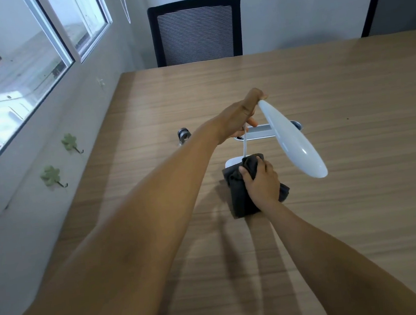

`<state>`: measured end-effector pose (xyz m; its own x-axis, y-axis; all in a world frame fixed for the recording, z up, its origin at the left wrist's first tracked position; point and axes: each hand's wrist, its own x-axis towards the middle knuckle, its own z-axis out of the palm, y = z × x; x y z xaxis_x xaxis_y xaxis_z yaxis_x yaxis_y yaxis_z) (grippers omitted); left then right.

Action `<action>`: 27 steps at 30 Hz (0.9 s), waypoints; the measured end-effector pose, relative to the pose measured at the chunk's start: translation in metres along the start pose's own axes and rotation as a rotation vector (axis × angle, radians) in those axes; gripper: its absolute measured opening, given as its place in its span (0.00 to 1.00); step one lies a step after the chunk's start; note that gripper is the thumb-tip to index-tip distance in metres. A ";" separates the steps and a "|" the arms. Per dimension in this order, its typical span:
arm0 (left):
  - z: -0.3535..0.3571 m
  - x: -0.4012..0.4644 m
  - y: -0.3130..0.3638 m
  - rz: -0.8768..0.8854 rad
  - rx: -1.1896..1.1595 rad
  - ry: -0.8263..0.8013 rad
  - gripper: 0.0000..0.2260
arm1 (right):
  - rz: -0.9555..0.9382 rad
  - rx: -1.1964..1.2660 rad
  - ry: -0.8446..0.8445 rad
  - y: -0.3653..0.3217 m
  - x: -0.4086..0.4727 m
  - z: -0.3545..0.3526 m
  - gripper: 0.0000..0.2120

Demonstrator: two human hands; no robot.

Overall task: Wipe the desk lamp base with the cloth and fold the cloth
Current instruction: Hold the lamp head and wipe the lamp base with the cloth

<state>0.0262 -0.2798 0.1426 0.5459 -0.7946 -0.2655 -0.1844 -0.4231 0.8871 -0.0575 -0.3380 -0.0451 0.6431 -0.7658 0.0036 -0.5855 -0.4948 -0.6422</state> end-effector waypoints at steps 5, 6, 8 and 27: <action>0.001 -0.001 0.001 0.004 -0.026 0.004 0.35 | 0.015 -0.019 0.059 -0.002 -0.003 -0.001 0.28; 0.001 -0.001 0.001 0.003 -0.022 0.008 0.36 | 0.009 -0.094 0.045 -0.003 -0.006 0.002 0.34; 0.000 0.000 0.002 -0.002 -0.017 0.010 0.36 | -0.004 -0.207 0.012 -0.005 -0.014 0.008 0.48; -0.002 0.004 -0.004 -0.016 -0.049 0.001 0.29 | 0.220 -0.079 0.161 0.032 -0.008 -0.020 0.23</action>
<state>0.0313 -0.2806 0.1389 0.5497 -0.7871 -0.2797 -0.1354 -0.4144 0.9000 -0.0915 -0.3561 -0.0507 0.4128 -0.9108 -0.0034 -0.7433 -0.3348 -0.5791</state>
